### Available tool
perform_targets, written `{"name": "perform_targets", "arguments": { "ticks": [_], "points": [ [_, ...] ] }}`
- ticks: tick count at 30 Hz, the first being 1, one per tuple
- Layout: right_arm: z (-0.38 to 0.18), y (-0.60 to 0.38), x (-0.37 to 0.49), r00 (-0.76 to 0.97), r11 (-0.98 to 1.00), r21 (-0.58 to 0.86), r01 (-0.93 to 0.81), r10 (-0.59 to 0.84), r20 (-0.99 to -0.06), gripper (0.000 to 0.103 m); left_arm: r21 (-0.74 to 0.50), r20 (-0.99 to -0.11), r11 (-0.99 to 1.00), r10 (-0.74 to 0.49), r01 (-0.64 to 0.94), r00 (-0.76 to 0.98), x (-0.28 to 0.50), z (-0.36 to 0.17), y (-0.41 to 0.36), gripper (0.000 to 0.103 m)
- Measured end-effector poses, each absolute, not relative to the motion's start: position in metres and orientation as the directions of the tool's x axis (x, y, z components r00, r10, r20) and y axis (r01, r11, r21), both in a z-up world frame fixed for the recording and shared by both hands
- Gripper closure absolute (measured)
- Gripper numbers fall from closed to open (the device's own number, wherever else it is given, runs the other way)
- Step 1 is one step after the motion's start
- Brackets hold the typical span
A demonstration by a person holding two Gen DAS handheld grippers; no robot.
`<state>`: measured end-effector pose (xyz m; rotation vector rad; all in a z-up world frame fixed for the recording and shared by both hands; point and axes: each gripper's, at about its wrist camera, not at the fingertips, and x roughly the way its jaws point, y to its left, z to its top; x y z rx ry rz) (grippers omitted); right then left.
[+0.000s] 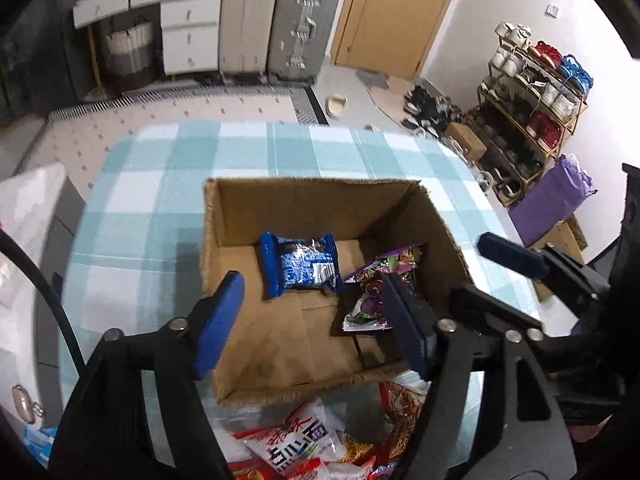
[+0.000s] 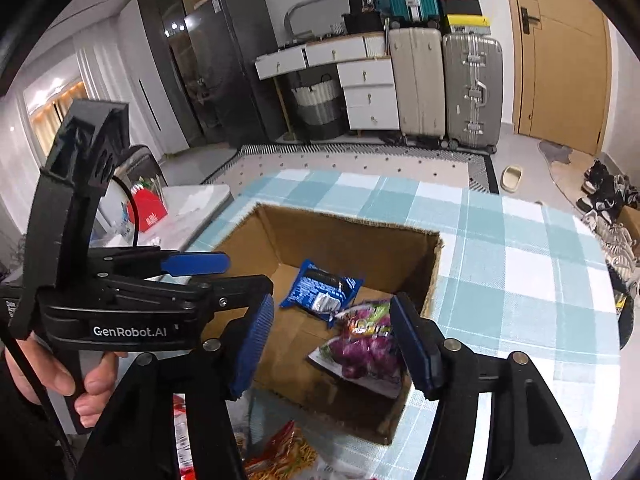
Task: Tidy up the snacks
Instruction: 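Move both tools back from the box to the snack pile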
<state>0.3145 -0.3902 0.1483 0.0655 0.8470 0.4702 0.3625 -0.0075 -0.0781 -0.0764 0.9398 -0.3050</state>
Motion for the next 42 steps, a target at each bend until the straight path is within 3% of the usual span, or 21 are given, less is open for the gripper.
{"name": "perform_targets", "arguments": {
  "ticks": [2,6,9,15,18,22,25,35,42],
  "points": [
    [0.16,-0.394,0.302,0.592,0.894,0.248,-0.374,0.436,-0.678,0.031,-0.187,-0.761,0.957,-0.283,0.22,0.584,0.349,-0.066,-0.006,0.026],
    [0.179,-0.399,0.275,0.639,0.891,0.239,-0.385,0.444,-0.627,0.029,-0.153,-0.717,0.962,-0.267,0.228,0.644,0.32,-0.042,-0.005,0.023],
    [0.19,-0.401,0.253,0.67,0.889,0.242,-0.39,0.454,-0.588,0.018,-0.137,-0.679,0.965,-0.255,0.222,0.689,0.299,-0.029,-0.004,0.021],
    [0.201,-0.407,0.202,0.716,0.878,0.299,-0.375,0.479,-0.508,0.017,-0.138,-0.634,0.971,-0.239,0.196,0.735,0.255,-0.012,0.002,0.017],
    [0.203,-0.408,0.179,0.727,0.876,0.302,-0.376,0.481,-0.49,0.013,-0.117,-0.619,0.969,-0.243,0.218,0.746,0.232,-0.011,0.005,0.017],
    [0.203,-0.414,0.148,0.734,0.864,0.333,-0.378,0.499,-0.461,0.009,-0.093,-0.606,0.976,-0.214,0.198,0.767,0.198,-0.02,0.015,0.014],
    [0.201,-0.418,0.128,0.746,0.866,0.335,-0.372,0.493,-0.447,0.006,-0.15,-0.609,0.975,-0.223,0.165,0.761,0.177,-0.029,0.03,0.001],
    [0.185,-0.42,0.082,0.744,0.869,0.331,-0.368,0.489,-0.455,0.003,-0.146,-0.599,0.976,-0.219,0.164,0.77,0.117,-0.058,0.05,0.001],
    [0.172,-0.419,0.069,0.739,0.869,0.318,-0.379,0.491,-0.462,0.001,-0.207,-0.668,0.961,-0.277,0.185,0.69,0.103,-0.101,0.053,0.001]
  ]
}}
